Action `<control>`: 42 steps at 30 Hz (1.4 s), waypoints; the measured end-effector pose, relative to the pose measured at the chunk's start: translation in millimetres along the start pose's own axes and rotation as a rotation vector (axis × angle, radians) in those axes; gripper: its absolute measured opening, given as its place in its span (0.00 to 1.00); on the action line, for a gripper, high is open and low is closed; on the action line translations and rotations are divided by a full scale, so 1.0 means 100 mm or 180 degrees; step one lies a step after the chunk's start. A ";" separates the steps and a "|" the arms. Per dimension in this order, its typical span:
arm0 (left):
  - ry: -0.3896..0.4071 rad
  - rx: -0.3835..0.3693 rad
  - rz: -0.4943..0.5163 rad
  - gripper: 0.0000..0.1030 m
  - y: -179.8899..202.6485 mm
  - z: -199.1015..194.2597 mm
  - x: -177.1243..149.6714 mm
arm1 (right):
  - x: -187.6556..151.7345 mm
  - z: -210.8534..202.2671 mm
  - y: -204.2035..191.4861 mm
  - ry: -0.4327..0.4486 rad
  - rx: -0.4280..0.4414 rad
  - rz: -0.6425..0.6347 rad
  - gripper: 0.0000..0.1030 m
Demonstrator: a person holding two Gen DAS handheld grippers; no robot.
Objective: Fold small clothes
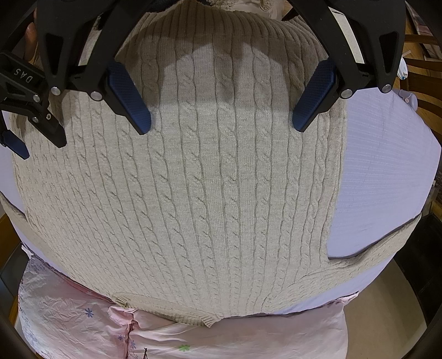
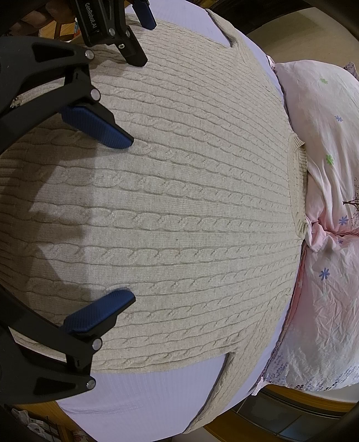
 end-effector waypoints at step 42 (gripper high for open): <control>0.0153 -0.0019 0.0050 0.99 0.02 -0.03 -0.02 | 0.08 -0.01 0.14 0.0111 0.0306 -0.0039 0.96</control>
Point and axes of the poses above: each gripper's, at about its wrist camera, not at the fingertips, and z roughly the way its jaws point, y to its right, x to its top, the point moved 7 cm from there along z, roughly the way its jaws point, and after that the axes turned 7 degrees about y, right-handed, at the moved point
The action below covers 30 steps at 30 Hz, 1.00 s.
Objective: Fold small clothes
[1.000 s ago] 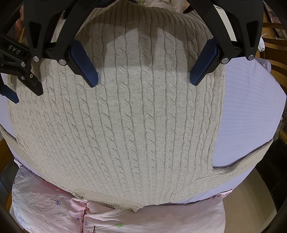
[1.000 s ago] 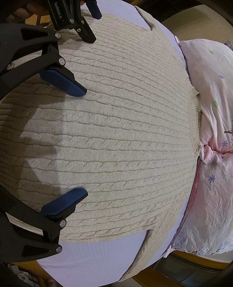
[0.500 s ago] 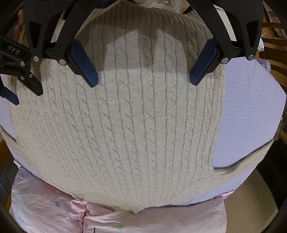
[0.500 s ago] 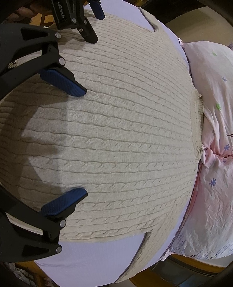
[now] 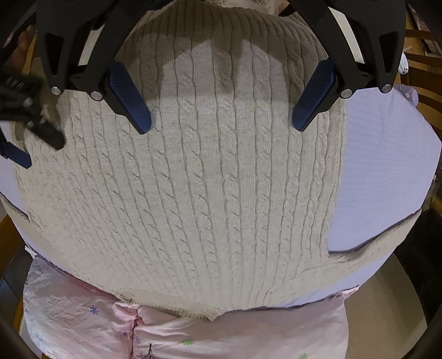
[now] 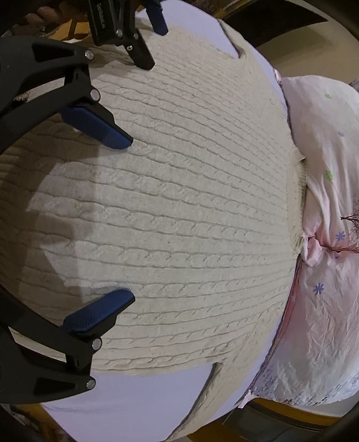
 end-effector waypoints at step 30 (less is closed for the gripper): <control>0.1321 -0.0331 -0.2055 0.99 -2.25 -0.08 0.73 | 0.86 -0.53 4.16 0.1295 -0.1045 0.2988 0.06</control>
Point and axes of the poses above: each gripper's, at about its wrist camera, not at the fingertips, and z roughly the way its jaws point, y to its right, x to its top, the point moved 7 cm from there along z, roughly the way its jaws point, and after that the axes turned 7 degrees about y, right-handed, at the moved point
